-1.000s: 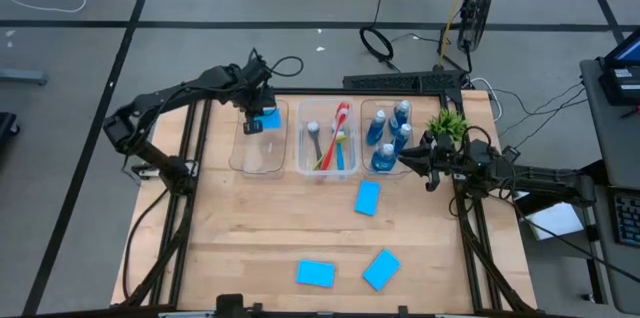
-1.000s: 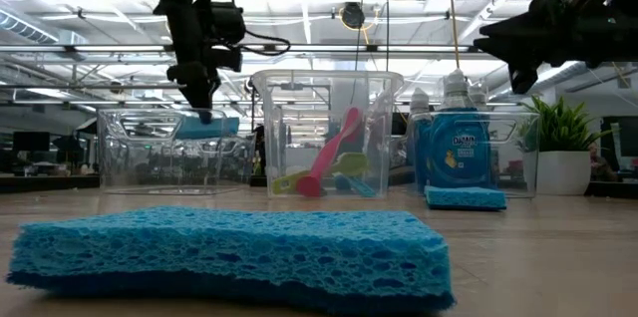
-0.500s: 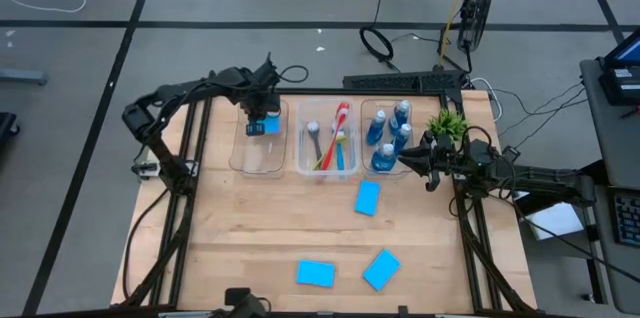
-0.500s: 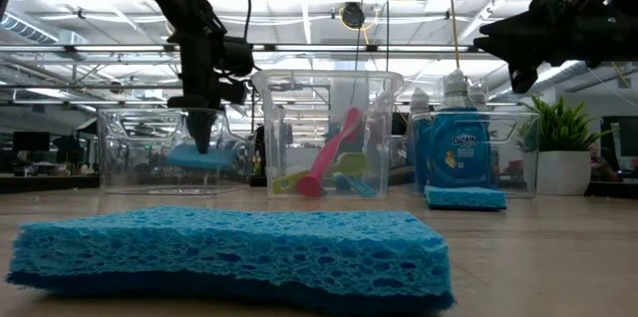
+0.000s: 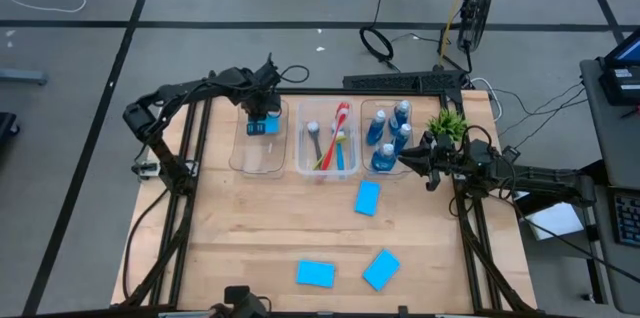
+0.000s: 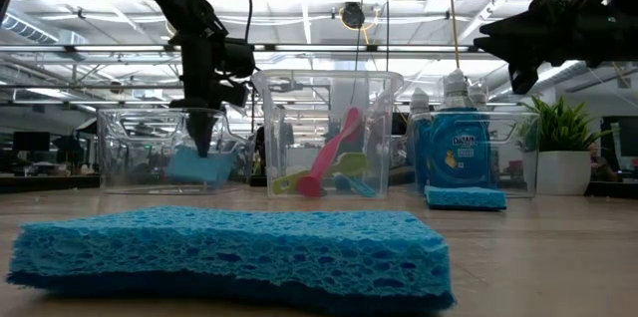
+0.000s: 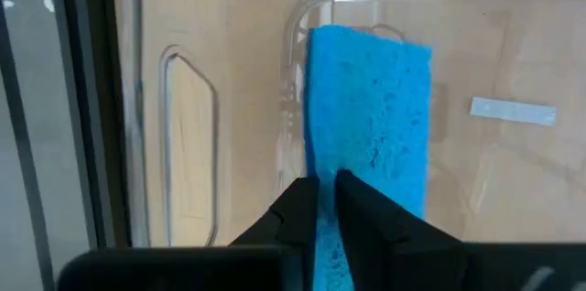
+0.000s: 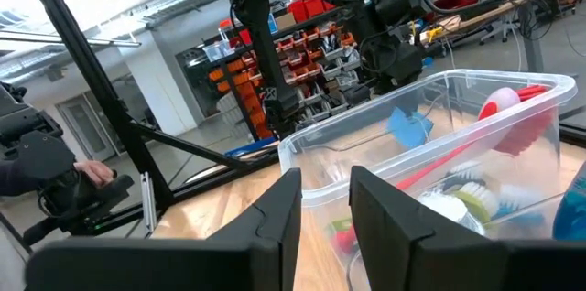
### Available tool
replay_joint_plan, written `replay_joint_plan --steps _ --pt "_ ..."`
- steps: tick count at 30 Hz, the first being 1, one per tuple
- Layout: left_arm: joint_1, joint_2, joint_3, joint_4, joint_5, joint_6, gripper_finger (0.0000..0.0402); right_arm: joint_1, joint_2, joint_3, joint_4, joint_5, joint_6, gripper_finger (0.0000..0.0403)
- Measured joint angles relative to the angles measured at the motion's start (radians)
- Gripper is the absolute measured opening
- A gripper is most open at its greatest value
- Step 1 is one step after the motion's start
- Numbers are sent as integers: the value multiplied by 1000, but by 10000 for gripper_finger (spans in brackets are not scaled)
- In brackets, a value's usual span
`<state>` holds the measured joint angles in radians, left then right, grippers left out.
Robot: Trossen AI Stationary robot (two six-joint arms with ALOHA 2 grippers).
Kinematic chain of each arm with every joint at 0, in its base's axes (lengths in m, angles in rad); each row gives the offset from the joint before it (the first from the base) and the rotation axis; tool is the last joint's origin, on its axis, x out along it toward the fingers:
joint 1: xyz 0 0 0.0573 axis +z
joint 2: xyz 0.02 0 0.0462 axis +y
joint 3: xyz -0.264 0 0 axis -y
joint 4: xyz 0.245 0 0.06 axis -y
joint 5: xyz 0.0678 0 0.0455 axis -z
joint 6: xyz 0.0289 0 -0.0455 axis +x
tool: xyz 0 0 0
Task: Pick & Place Kitchen Sink Supplies
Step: Put the blue sponge into the left transparent bin
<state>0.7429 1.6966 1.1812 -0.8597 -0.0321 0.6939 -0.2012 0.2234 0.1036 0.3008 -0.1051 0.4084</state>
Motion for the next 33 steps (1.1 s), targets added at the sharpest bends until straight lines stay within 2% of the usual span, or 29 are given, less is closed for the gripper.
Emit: replay_joint_plan --steps 6,11,15,19,25,30,33 --pt "0 -2 0 -1 -63 -22 102 0 0 0 0 0 -1 86" --pt "-7 -18 0 -3 -75 -19 160 0 0 0 0 0 -1 86" --pt "-46 -85 0 -5 -142 -23 201 0 0 0 0 0 -1 86" --pt "-109 -202 1 -9 -191 -59 226 0 0 0 1 0 -2 86" --pt "-267 -394 1 -13 -189 -230 243 0 0 0 1 0 -10 86" --pt "-465 -512 1 -11 -186 -432 244 0 0 0 1 0 -10 86" --pt "-600 -544 1 -4 -186 -547 244 0 0 0 1 0 -13 86"
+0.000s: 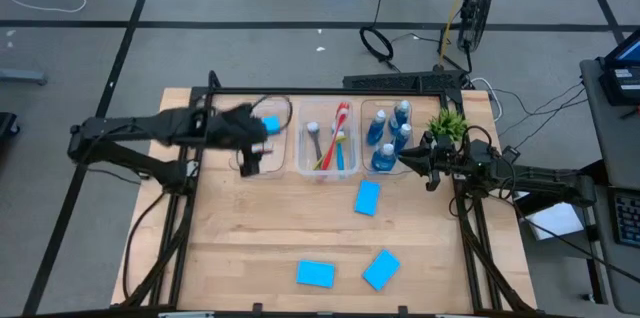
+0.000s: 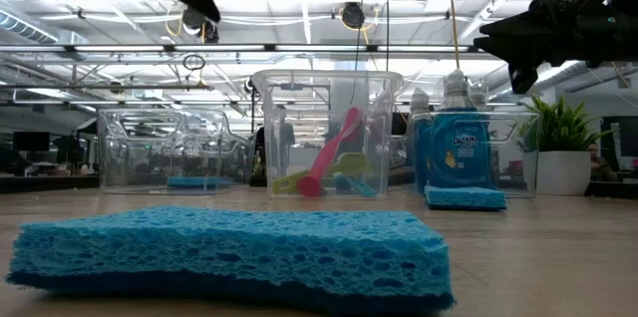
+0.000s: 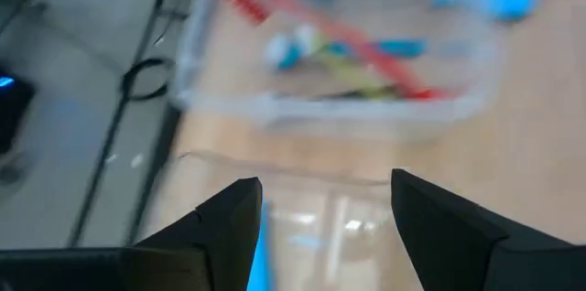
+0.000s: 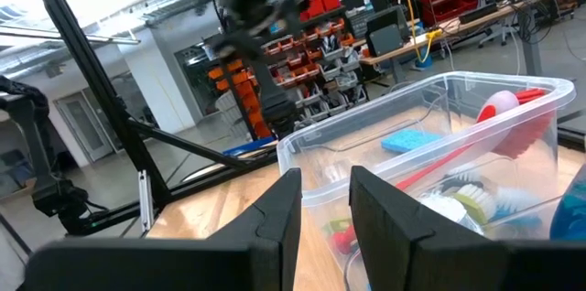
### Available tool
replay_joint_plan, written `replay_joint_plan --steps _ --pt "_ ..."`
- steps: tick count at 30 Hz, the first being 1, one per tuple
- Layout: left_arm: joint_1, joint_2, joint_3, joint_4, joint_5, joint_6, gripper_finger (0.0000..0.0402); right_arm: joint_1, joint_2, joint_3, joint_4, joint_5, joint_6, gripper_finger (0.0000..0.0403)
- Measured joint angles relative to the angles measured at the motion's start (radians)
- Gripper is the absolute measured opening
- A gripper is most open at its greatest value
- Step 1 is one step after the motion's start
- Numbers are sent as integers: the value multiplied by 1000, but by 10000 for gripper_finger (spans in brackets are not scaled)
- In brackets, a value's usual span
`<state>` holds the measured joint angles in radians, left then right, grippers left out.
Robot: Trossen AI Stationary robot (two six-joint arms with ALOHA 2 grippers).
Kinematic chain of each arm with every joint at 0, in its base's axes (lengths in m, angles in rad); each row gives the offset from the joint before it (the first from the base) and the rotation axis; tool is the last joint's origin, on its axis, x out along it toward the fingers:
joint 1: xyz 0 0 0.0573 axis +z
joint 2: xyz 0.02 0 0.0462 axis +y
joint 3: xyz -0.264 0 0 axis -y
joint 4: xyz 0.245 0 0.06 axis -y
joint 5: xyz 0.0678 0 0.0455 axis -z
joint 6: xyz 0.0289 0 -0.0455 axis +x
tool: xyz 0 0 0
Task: Pick & Place Kitchen Sink Supplies
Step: Put the blue sponge into the left transparent bin
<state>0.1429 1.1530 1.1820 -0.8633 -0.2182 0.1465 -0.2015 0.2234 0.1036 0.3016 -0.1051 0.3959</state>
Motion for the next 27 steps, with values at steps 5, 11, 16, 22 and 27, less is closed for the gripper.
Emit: replay_joint_plan --steps 5,11,16,22,27 --pt "-211 -7 0 14 0 -217 244 0 0 0 1 0 -19 86" --pt "-410 70 0 152 -1 -420 244 0 0 -1 8 0 -19 86" --pt "-510 174 0 251 9 -533 244 0 0 -1 8 0 -20 86" --pt "-581 294 0 361 69 -560 244 0 0 -1 9 0 -19 86" --pt "-612 375 0 431 121 -578 243 0 0 -1 8 0 -19 86"
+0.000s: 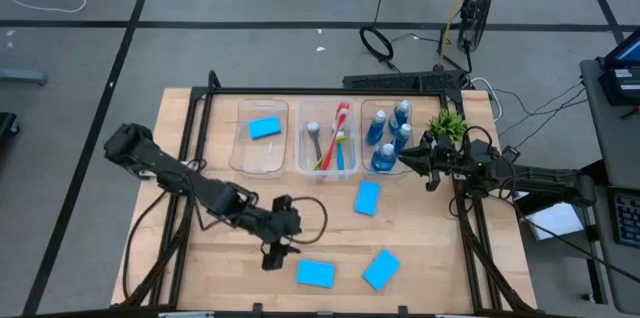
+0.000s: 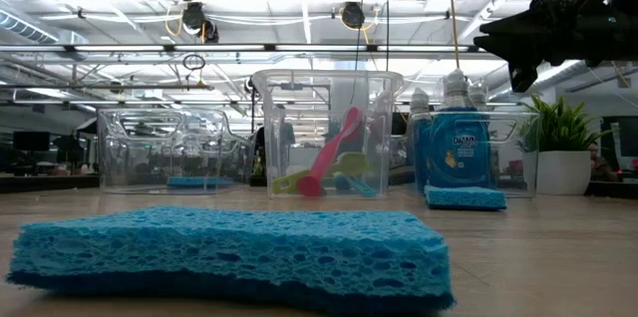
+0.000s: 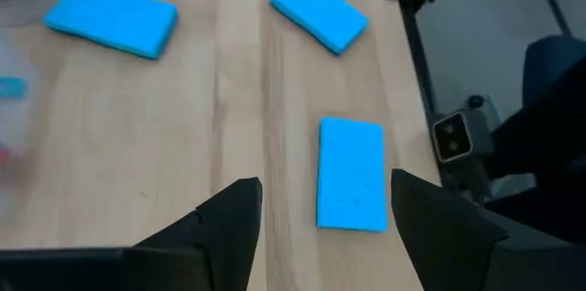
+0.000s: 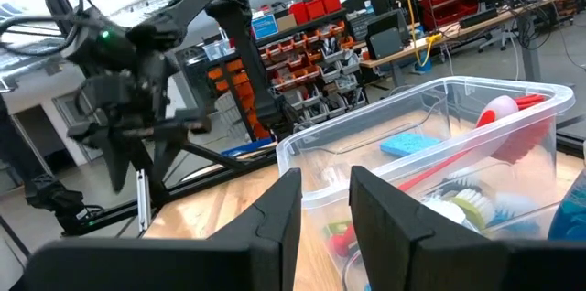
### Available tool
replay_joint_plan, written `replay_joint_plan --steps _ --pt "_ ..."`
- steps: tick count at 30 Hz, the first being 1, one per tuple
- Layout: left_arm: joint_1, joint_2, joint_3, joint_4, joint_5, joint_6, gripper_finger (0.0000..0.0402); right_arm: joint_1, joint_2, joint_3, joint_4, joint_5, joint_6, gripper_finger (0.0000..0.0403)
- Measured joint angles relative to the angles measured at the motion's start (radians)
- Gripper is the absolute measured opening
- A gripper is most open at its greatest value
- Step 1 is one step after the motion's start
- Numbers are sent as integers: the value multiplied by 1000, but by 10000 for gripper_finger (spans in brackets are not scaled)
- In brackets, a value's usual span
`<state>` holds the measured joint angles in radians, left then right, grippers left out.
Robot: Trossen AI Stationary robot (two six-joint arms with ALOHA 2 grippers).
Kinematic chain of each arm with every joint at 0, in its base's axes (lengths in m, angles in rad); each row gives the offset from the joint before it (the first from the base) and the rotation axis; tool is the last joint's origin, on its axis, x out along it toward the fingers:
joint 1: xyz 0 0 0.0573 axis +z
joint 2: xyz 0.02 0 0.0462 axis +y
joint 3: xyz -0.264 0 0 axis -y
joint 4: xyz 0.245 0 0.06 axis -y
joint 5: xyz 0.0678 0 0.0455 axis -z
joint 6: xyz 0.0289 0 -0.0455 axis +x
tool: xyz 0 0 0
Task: Pick & Place Kitchen Sink Supplies
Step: Put the blue sponge into the left transparent bin
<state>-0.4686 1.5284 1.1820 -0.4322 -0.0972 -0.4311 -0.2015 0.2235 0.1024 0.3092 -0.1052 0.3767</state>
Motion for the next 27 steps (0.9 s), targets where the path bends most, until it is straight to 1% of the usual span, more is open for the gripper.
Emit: replay_joint_plan --steps 3,8,12,20,27 --pt "-14 46 0 33 19 3 243 0 0 0 0 0 0 86" --pt "-29 119 0 42 71 10 244 0 0 0 -1 0 0 86" --pt "-31 164 0 58 74 10 244 0 0 0 -1 0 0 86" --pt "-31 219 0 193 74 45 243 0 0 0 -10 0 0 86" --pt "-31 287 22 198 105 51 243 0 0 0 -28 0 0 86"
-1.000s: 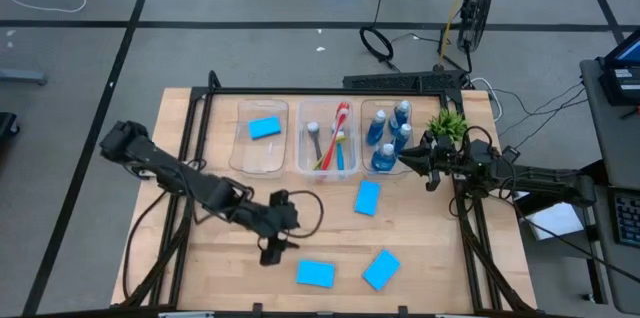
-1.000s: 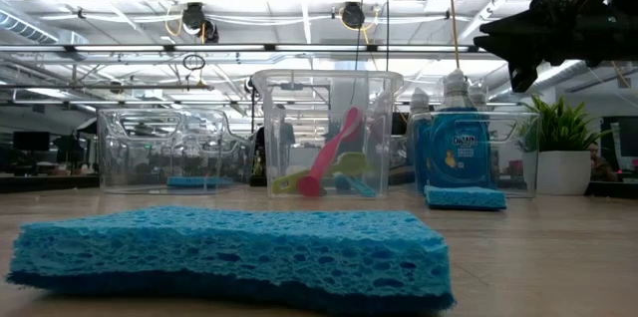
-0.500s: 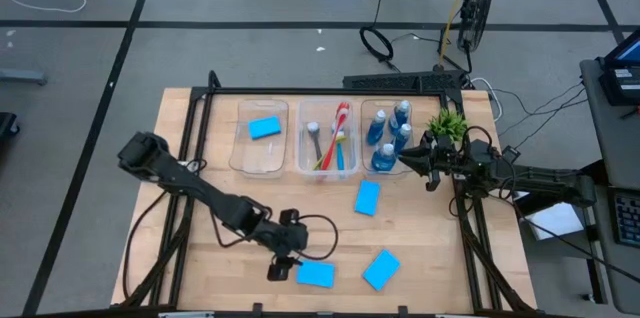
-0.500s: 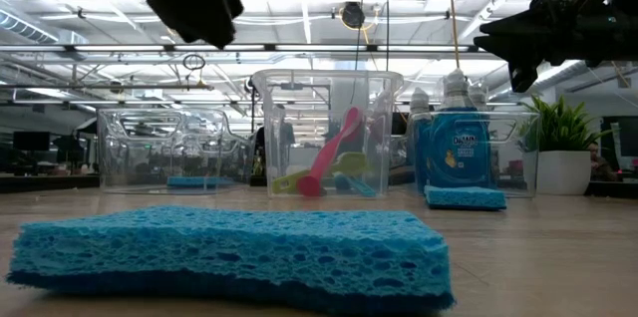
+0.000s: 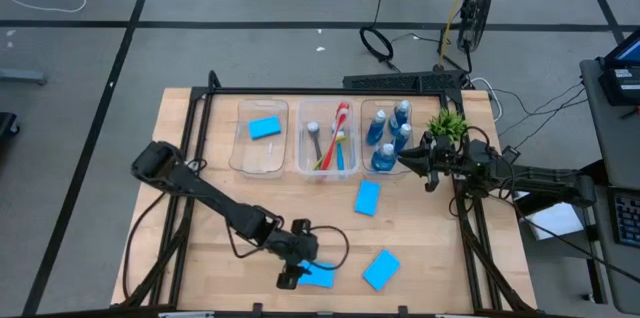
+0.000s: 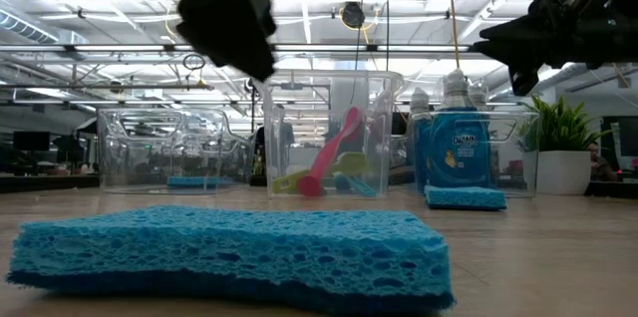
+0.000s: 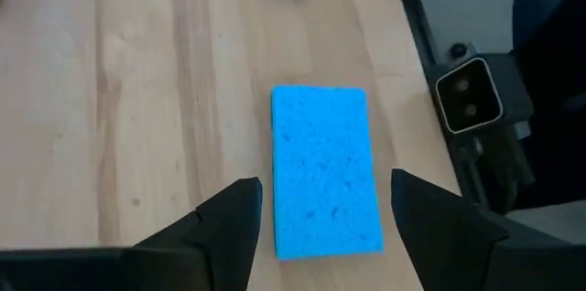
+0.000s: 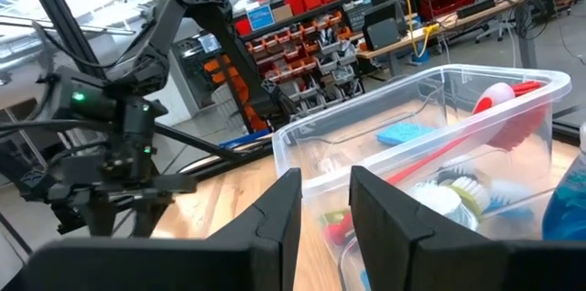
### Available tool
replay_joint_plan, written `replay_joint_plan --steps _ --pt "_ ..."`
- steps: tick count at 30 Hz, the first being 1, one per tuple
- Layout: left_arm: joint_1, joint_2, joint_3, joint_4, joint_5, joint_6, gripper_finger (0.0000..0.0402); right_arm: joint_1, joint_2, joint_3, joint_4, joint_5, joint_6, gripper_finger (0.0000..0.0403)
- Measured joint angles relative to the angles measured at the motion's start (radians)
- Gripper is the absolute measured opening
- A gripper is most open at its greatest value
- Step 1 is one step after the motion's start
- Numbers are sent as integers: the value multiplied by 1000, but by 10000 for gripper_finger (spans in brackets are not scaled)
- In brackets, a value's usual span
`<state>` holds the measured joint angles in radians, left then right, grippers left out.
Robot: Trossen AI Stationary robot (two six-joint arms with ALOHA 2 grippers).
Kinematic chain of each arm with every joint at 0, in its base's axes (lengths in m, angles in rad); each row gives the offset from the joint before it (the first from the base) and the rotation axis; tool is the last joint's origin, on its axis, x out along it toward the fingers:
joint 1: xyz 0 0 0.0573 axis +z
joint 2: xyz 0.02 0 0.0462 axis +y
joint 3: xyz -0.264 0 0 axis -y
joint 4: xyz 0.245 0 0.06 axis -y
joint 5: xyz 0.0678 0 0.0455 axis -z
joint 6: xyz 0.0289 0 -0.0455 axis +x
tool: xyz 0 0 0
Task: Pick & Place Kitchen Sink Supplies
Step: Put the blue sponge into the left transparent bin
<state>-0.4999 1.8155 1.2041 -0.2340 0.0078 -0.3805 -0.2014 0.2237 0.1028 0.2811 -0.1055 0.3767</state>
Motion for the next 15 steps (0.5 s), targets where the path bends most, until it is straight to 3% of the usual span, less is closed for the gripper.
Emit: replay_joint_plan --steps 10,15 --pt "2 141 185 -102 20 138 243 0 0 0 -11 0 3 86" --pt "2 164 200 -132 21 143 243 0 0 0 -15 -1 3 86"
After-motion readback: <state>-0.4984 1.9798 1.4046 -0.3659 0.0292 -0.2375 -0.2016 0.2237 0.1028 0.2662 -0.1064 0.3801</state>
